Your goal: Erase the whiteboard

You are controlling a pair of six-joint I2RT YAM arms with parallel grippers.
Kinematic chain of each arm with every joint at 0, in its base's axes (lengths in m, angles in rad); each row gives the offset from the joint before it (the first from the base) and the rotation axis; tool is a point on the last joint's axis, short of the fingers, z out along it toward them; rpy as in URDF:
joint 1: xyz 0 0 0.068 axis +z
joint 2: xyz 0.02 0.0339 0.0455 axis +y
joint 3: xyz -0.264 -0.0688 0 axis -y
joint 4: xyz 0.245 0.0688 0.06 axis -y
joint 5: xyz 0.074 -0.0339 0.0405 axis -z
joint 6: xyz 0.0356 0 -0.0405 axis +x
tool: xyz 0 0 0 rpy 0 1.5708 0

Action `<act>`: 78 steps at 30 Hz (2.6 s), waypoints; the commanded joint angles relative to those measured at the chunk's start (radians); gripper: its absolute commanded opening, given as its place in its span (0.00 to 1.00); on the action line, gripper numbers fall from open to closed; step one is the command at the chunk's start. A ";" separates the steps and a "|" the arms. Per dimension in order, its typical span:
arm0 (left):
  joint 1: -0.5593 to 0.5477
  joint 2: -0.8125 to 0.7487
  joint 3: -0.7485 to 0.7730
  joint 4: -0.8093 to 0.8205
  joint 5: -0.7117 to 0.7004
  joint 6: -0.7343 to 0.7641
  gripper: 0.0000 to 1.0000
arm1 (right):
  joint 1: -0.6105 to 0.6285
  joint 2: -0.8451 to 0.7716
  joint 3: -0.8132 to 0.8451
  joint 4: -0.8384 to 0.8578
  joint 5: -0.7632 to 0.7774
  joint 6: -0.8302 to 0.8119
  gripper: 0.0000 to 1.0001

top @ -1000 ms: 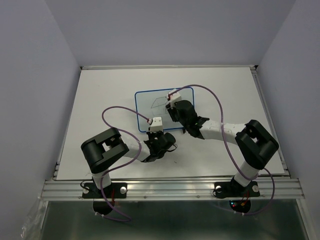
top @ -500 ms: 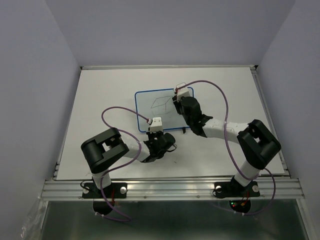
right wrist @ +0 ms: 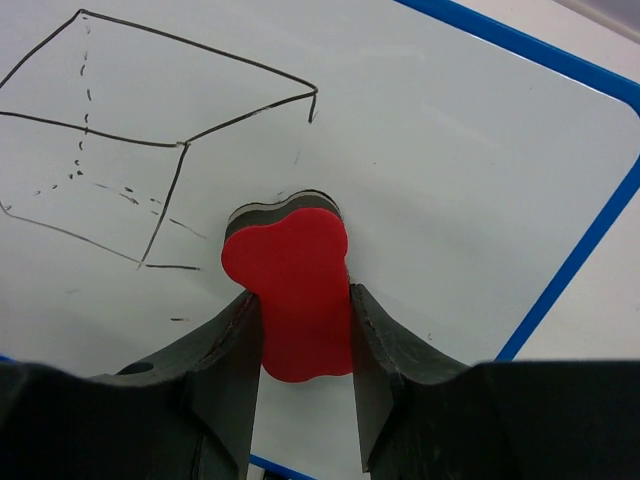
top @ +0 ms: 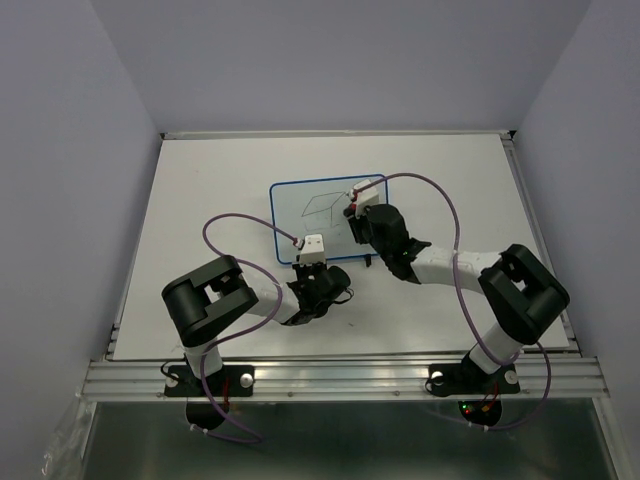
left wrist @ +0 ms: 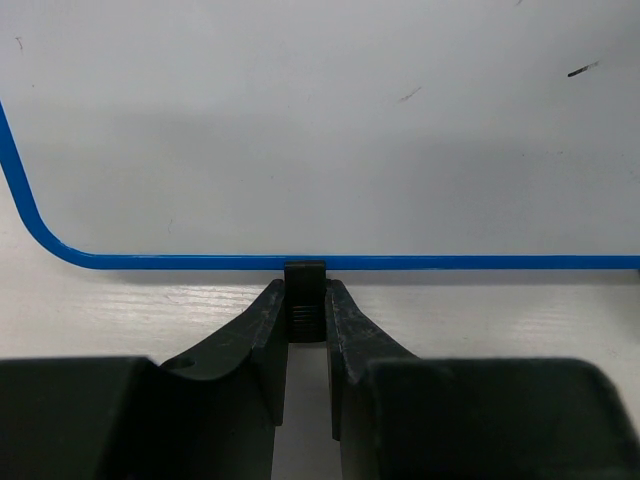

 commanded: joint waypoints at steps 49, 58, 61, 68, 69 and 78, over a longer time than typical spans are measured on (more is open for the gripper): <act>0.010 0.077 -0.030 -0.055 0.124 -0.032 0.00 | 0.059 0.043 0.049 -0.217 0.062 0.200 0.01; 0.010 0.083 -0.035 -0.055 0.128 -0.040 0.00 | -0.008 0.034 0.113 -0.220 0.345 0.252 0.01; 0.010 0.086 -0.038 -0.057 0.128 -0.045 0.00 | -0.040 0.015 0.113 -0.220 0.341 0.260 0.01; 0.010 0.091 -0.035 -0.054 0.128 -0.043 0.00 | -0.102 -0.028 0.093 -0.220 0.339 0.237 0.01; 0.010 0.091 -0.033 -0.054 0.128 -0.041 0.00 | -0.102 -0.031 0.092 -0.220 0.316 0.228 0.01; 0.010 0.101 -0.024 -0.054 0.123 -0.032 0.00 | -0.068 -0.067 0.061 -0.172 0.135 0.142 0.01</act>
